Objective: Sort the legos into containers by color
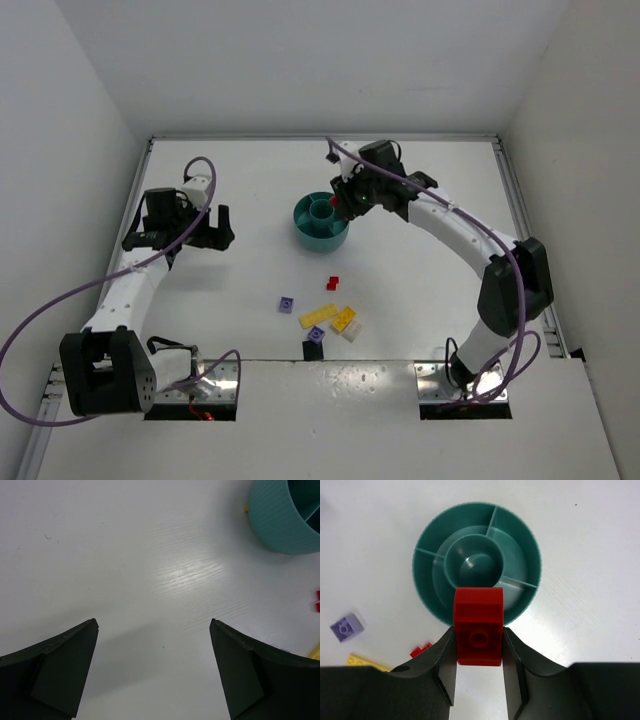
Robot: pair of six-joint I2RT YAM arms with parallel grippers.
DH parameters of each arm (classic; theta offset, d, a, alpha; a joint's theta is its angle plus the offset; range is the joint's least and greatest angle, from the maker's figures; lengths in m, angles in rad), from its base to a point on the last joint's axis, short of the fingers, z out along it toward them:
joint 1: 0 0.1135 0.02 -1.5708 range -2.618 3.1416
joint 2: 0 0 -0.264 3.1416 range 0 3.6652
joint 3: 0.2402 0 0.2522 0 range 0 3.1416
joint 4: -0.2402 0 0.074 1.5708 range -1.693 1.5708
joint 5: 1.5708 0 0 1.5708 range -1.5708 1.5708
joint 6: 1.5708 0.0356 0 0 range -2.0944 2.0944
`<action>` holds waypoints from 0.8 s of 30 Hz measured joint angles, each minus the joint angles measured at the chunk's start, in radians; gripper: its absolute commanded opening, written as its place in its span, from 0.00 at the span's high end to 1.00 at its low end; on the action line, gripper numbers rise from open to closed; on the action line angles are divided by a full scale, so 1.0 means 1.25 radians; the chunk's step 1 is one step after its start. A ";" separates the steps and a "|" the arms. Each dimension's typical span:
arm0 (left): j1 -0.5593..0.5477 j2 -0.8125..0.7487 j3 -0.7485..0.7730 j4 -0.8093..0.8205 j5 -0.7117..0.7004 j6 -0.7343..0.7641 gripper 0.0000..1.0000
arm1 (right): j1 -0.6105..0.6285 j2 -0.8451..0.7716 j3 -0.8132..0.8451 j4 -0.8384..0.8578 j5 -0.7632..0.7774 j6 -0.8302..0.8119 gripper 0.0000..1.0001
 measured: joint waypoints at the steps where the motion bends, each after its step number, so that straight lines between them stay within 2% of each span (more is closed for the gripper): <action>1: 0.000 -0.001 0.000 0.003 0.002 -0.001 0.00 | -0.014 0.003 0.000 0.010 -0.016 0.007 1.00; 8: 0.000 -0.002 0.000 0.015 0.012 -0.005 0.00 | -0.103 0.033 -0.002 0.085 -0.161 0.124 1.00; 16: 0.000 -0.002 0.000 0.030 0.026 -0.022 0.00 | -0.140 0.084 -0.087 0.222 -0.378 0.301 0.98; 24: 0.000 -0.002 0.000 0.033 0.034 -0.023 0.00 | -0.164 0.113 -0.138 0.274 -0.447 0.388 0.96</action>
